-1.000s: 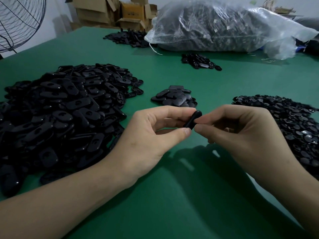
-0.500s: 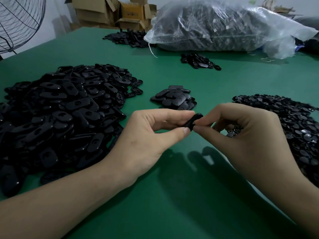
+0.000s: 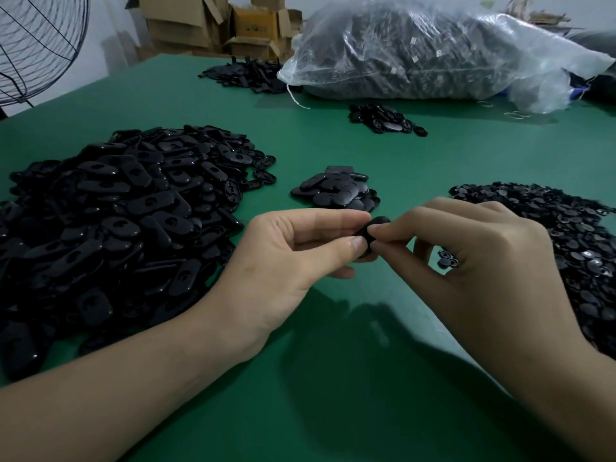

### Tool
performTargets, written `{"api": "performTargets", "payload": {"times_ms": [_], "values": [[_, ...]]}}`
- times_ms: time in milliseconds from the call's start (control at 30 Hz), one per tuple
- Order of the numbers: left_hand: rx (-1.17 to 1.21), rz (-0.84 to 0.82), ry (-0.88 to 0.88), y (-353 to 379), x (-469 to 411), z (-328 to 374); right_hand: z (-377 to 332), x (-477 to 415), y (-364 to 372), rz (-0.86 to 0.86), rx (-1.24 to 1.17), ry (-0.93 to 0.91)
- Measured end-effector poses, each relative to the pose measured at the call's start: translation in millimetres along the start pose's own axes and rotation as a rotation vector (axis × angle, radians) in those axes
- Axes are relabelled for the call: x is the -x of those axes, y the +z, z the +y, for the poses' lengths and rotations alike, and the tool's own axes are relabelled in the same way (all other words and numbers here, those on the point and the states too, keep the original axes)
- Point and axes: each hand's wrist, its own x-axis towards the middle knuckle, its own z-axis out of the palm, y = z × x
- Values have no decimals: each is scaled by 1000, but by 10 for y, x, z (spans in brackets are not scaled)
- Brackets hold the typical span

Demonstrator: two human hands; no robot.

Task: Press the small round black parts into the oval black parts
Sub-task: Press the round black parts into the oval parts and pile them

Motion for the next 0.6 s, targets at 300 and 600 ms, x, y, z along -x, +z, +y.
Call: {"api": "performTargets", "payload": {"times_ms": [300, 600], "values": [[37, 45, -25, -33, -24, -8, 0, 3, 28, -40, 3, -29], [-63, 70, 93, 6, -14, -18, -122, -7, 37, -98, -768, 456]]}}
